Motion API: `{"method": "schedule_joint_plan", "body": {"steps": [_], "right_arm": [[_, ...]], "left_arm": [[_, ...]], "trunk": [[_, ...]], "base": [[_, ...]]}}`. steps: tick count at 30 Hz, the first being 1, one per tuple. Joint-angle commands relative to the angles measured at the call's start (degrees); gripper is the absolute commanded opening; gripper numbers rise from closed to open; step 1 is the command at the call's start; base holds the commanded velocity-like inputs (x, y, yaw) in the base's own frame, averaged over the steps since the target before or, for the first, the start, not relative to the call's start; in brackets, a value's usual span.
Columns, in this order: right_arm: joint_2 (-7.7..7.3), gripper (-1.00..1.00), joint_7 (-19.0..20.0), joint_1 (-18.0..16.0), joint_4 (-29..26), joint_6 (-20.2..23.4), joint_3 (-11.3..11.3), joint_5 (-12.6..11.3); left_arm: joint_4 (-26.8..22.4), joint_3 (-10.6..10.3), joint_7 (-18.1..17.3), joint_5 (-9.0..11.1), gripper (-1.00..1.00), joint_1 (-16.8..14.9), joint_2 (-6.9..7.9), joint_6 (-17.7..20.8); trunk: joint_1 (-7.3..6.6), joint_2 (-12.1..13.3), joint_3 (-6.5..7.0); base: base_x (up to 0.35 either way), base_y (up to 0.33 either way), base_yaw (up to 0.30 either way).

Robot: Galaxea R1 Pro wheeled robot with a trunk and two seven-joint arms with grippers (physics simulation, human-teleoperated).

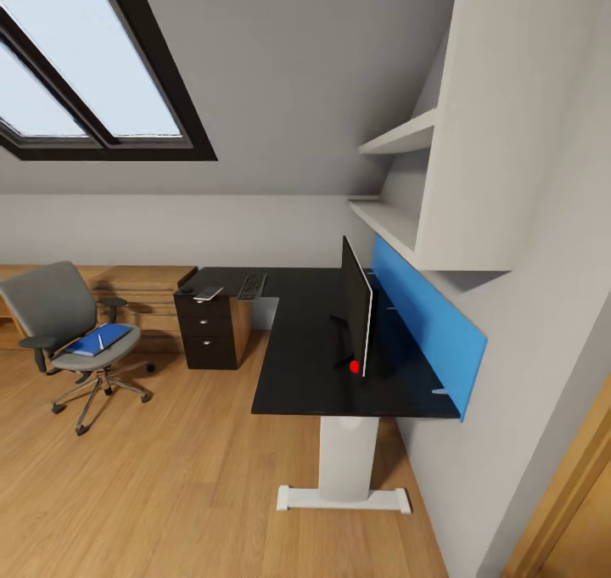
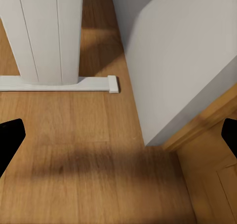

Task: In the bedroom, organize the workspace by keeping the computer under the desk, ensuring the monitor is on the desk, placing the keyboard on the desk next to the monitor, placing the mouse on the desk next to the keyboard, moving the folder from the swivel chair onto the desk next to the mouse, stacking the notebook on top of the folder with the pen on top of the notebook, and positioning the swivel chair next to the desk.

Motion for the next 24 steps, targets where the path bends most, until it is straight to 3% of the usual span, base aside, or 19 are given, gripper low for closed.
{"method": "schedule_joint_plan", "body": {"steps": [1, 8, 21, 24], "right_arm": [[0.02, 1.00, -0.4, 0.0, 0.1, -0.1, 0.5, -0.1], [0.02, 1.00, -0.4, 0.0, 0.1, -0.1, 0.5, -0.1], [0.12, 1.00, -0.4, -0.1, 0.2, -0.1, 0.5, -0.2], [1.22, 1.00, -0.3, -0.1, 0.0, -0.2, 0.6, -0.3]], "left_arm": [[-0.1, -0.5, 0.5, 0.2, 1.00, 0.0, 0.09, 0.1], [0.9, -0.4, 0.3, 0.0, 1.00, 0.0, 0.07, -3.2], [2.0, -0.7, 0.3, 0.0, 1.00, 0.0, -0.32, -3.7], [2.6, -0.7, 0.4, 0.0, 1.00, 0.0, -0.35, -3.6]], "trunk": [[0.02, 0.0, -0.02], [0.02, 0.0, -0.02], [0.02, 0.0, -0.02], [0.02, 0.0, -0.02]], "base": [[0.000, 0.000, 0.000], [0.000, 0.072, 0.000], [0.004, 0.286, 0.000], [0.093, 0.300, 0.000]]}}
